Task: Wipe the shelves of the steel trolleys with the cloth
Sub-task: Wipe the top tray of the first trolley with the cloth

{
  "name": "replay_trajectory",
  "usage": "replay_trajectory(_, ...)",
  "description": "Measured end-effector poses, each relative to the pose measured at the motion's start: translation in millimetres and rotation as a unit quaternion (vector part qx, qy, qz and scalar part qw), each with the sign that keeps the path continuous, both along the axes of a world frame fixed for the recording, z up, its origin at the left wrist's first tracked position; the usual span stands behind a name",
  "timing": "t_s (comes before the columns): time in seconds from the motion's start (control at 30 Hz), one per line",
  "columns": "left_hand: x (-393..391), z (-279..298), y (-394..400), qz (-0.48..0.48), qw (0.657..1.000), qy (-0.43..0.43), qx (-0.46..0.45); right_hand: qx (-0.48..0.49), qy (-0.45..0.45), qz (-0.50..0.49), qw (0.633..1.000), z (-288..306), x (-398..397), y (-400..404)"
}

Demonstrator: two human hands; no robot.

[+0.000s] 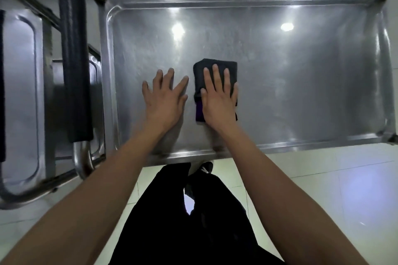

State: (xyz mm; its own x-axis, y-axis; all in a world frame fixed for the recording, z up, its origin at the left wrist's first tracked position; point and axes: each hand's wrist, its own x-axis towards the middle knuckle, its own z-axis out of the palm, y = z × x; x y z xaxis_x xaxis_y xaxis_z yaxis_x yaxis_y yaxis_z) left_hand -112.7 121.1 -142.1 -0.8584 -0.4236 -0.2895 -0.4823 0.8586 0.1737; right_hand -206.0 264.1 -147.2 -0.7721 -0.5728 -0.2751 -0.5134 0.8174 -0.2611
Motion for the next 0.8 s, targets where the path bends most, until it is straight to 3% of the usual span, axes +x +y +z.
replay_trajectory(0.43,-1.1,-2.6,1.1,0.015,1.000,0.003,0.013,-0.002,0.026,0.017,1.000,0.6,-103.0,-95.8)
replay_trajectory(0.8,-10.0,-4.6,3.2,0.038,0.998,-0.030,0.030,-0.015,0.024,0.091,0.995,-3.0,-170.1,-153.8)
